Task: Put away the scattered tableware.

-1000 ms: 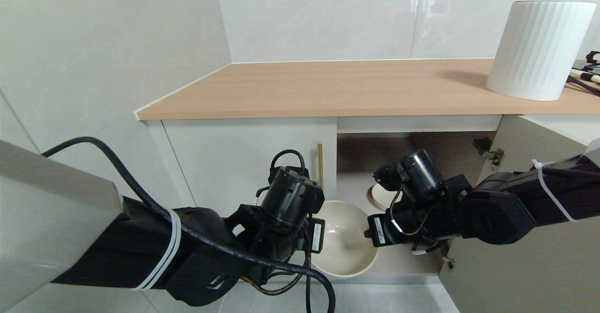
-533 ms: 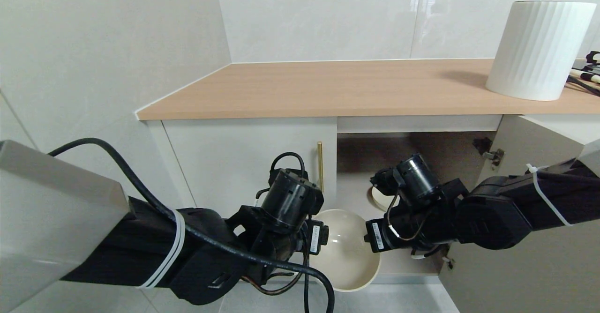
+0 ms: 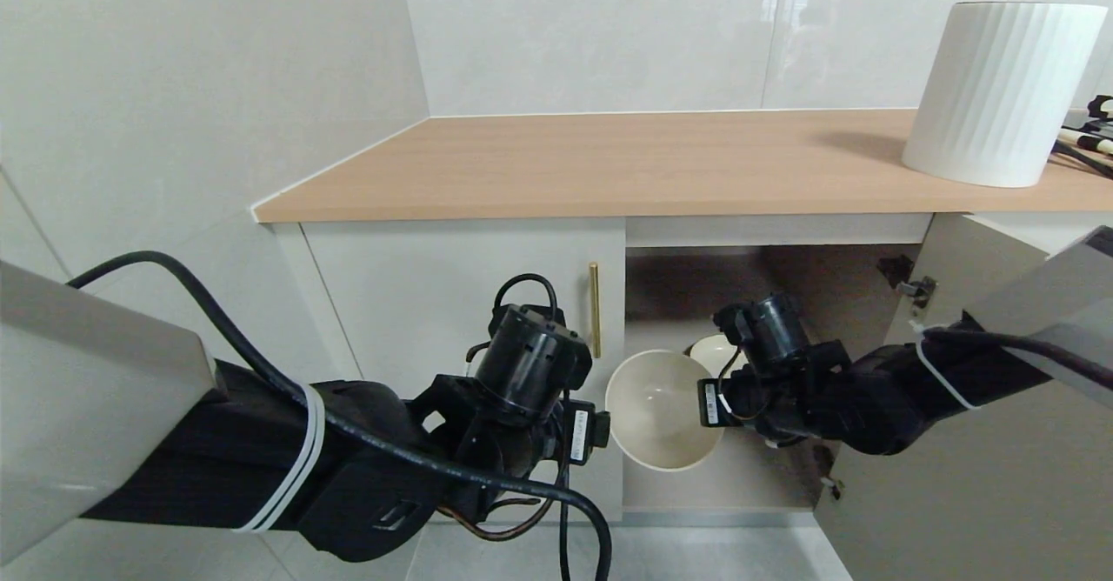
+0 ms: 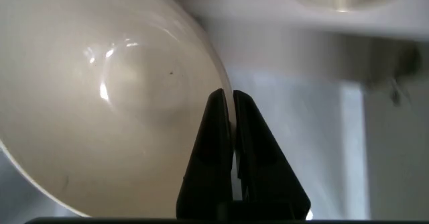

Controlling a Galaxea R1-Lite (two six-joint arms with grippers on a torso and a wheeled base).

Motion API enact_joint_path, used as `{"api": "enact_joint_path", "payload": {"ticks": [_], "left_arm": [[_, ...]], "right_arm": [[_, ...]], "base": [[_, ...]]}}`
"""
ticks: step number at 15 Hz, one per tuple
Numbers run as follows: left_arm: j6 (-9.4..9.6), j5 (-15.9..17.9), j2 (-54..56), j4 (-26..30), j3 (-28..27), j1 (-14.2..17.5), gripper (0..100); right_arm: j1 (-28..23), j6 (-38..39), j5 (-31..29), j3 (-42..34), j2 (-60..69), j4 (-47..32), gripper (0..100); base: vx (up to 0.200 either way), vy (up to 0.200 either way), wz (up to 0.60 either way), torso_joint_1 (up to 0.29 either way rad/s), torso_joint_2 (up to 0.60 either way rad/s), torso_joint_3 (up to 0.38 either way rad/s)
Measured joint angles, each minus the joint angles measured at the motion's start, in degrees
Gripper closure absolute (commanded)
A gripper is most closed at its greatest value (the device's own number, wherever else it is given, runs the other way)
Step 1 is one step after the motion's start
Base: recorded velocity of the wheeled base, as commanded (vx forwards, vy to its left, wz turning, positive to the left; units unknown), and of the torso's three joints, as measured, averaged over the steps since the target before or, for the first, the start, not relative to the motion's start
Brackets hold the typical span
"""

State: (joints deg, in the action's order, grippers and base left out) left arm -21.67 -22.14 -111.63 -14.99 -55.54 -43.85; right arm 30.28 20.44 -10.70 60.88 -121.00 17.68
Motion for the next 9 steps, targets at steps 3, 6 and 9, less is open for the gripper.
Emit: {"api": "enact_joint_path", "payload": {"ticks": [3,6,9], "left_arm": [[0.00,0.00,0.05,-0.02,0.00,0.20,0],[0.00,0.02,0.11,0.00,0.00,0.28,0],[0.00,0.09,0.06,0.05,0.00,0.22,0]], "right_arm": [[-2.74,-0.33,-0.11,-1.84,-2.21,9.42,100],[-6.47,-1.97,-0.54,-1.18,-4.96,15.45,100],[-10.11,-2.52,-1.06,2.05,-7.80,16.31,100]], "base": [[0.000,0.000,0.00,0.000,0.00,0.000],[0.000,0.000,0.00,0.000,0.00,0.000],[0.000,0.000,0.00,0.000,0.00,0.000]]}}
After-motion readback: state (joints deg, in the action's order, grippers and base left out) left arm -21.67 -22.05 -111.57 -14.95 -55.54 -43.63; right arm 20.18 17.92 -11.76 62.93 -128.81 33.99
